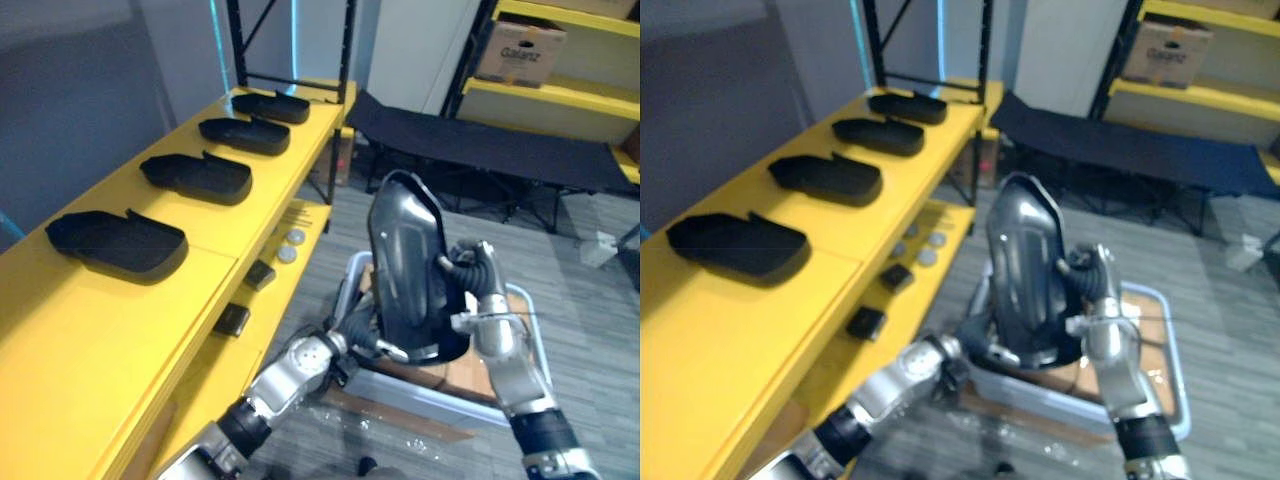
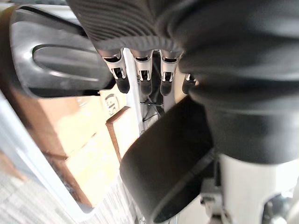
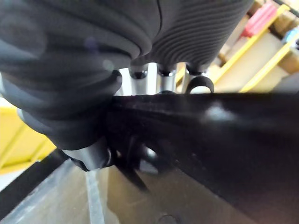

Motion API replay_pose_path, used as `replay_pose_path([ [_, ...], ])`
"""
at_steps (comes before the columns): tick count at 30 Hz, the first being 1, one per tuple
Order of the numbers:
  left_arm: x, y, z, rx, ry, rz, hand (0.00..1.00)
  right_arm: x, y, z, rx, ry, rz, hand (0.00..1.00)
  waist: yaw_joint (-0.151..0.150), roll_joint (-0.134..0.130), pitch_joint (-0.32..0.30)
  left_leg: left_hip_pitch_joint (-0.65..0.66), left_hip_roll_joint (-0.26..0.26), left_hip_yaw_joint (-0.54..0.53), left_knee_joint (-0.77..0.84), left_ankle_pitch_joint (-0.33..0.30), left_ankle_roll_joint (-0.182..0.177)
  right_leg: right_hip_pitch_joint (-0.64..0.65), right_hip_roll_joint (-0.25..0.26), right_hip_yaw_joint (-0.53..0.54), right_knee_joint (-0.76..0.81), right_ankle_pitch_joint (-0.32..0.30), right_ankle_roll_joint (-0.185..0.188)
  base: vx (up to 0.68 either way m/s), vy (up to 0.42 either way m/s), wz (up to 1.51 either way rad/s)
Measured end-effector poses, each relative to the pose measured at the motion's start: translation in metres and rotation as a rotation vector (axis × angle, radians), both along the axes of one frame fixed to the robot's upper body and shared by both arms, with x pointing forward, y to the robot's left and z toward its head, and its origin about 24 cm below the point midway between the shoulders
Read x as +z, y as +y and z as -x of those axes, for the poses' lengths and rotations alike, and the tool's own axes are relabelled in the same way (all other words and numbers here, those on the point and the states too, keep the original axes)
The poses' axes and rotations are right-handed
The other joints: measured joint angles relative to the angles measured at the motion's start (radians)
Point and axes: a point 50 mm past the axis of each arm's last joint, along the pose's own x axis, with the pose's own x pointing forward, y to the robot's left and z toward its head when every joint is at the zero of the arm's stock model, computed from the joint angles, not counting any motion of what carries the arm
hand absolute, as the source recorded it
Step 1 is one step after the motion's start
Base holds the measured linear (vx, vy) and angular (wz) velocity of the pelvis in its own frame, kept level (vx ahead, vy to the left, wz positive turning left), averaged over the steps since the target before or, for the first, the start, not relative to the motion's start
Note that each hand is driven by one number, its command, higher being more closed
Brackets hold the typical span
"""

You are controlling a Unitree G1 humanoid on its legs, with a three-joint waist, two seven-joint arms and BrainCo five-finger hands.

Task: Walk over and take plastic housings, then place them on the shelf

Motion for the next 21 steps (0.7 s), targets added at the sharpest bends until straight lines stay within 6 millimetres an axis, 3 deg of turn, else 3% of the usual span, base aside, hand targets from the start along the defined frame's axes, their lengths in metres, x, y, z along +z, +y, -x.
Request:
replay_pose_path([
  [3, -0.011, 0.002, -0.002, 0.074, 0.139, 0.07, 0.0, 0.0, 0.001, 0.0, 0.007, -0.001, 0.013, 1.0, 0.0, 0.0, 0.0, 0.001, 0.0, 0.002, 0.0, 0.0, 0.0, 0.0, 0.0, 0.003, 0.0, 0.001, 0.0, -0.01, 0.002, -0.02],
  [10, -0.028, 0.008, -0.001, 0.13, 0.262, 0.097, 0.0, -0.009, 0.003, 0.001, 0.009, 0.021, 0.02, 1.0, 0.0, -0.001, 0.0, 0.002, 0.0, 0.001, -0.001, 0.0, 0.0, 0.0, 0.0, 0.002, 0.001, 0.001, 0.001, 0.0, 0.0, 0.0],
  [19, -0.03, 0.009, -0.002, 0.179, 0.314, 0.158, 0.0, -0.013, 0.006, 0.004, 0.017, 0.023, 0.022, 1.0, 0.008, -0.001, 0.0, 0.002, 0.0, -0.003, 0.0, 0.001, 0.0, 0.001, 0.0, 0.002, 0.004, 0.002, 0.001, 0.0, 0.0, 0.0],
  [20, -0.031, 0.01, -0.002, 0.191, 0.33, 0.179, 1.0, -0.014, 0.007, 0.005, 0.019, 0.022, 0.018, 1.0, 0.009, -0.001, 0.0, 0.002, 0.0, -0.003, 0.0, 0.001, 0.0, 0.001, 0.0, 0.002, 0.004, 0.002, 0.001, 0.0, 0.0, 0.0],
  [21, -0.031, 0.01, -0.001, 0.197, 0.336, 0.19, 1.0, -0.015, 0.007, 0.005, 0.017, 0.022, 0.015, 1.0, 0.009, -0.001, 0.0, 0.002, 0.0, -0.003, 0.0, 0.001, 0.001, 0.001, 0.0, 0.002, 0.005, 0.002, 0.001, 0.0, 0.0, 0.0],
])
